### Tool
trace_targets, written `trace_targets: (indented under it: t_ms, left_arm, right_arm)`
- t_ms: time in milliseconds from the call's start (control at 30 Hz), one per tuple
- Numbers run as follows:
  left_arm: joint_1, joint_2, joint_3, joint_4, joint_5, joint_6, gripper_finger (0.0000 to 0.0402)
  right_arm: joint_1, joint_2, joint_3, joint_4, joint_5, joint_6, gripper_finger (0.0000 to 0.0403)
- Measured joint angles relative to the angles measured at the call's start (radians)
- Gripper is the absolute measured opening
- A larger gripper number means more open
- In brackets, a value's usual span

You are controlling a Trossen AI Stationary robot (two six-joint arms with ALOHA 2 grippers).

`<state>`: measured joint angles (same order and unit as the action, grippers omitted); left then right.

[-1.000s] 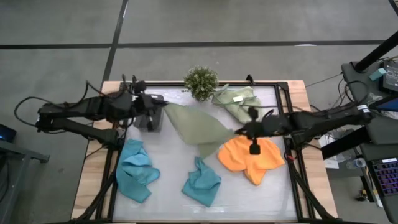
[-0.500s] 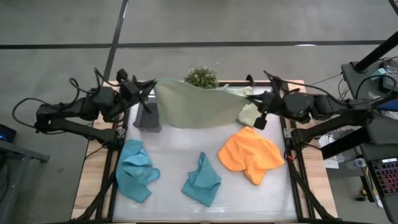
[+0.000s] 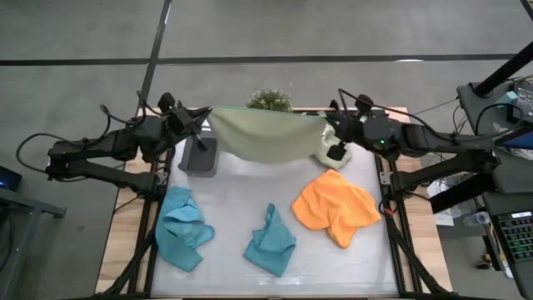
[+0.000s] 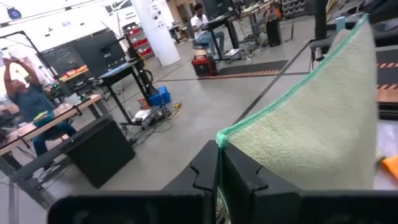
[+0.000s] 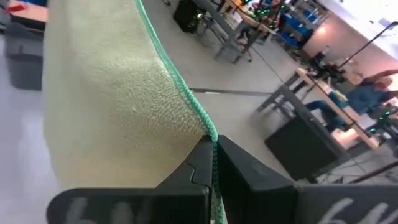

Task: Fold microfiber towels
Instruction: Fold the left green microfiber cloth

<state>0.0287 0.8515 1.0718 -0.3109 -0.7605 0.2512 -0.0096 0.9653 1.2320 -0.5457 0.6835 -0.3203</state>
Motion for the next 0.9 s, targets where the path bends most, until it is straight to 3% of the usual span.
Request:
trace_targets:
  t_ms: [200,433,633,900]
  left_arm:
    - [-0.061,-0.046,-0.026,-0.156,0.026,-0.127,0.0000]
    - [-0.219,-0.054,-0.130,-0.161,0.131,-0.322,0.0000]
    - [-0.356,0.033,-0.190,-0.164,0.168,-0.447,0.0000]
    - [-0.484,0.195,-0.189,-0.208,0.387,-0.614,0.0000]
  right_arm:
    - [0.007,-0.012,-0.005,-0.060,-0.148,0.102,0.0008]
    - [0.048,-0.008,-0.100,-0.122,-0.404,0.283,0.0008]
    - [0.116,-0.006,-0.229,-0.101,-0.552,0.427,0.0008]
    - [0.277,-0.006,-0.400,0.025,-0.716,0.548,0.0008]
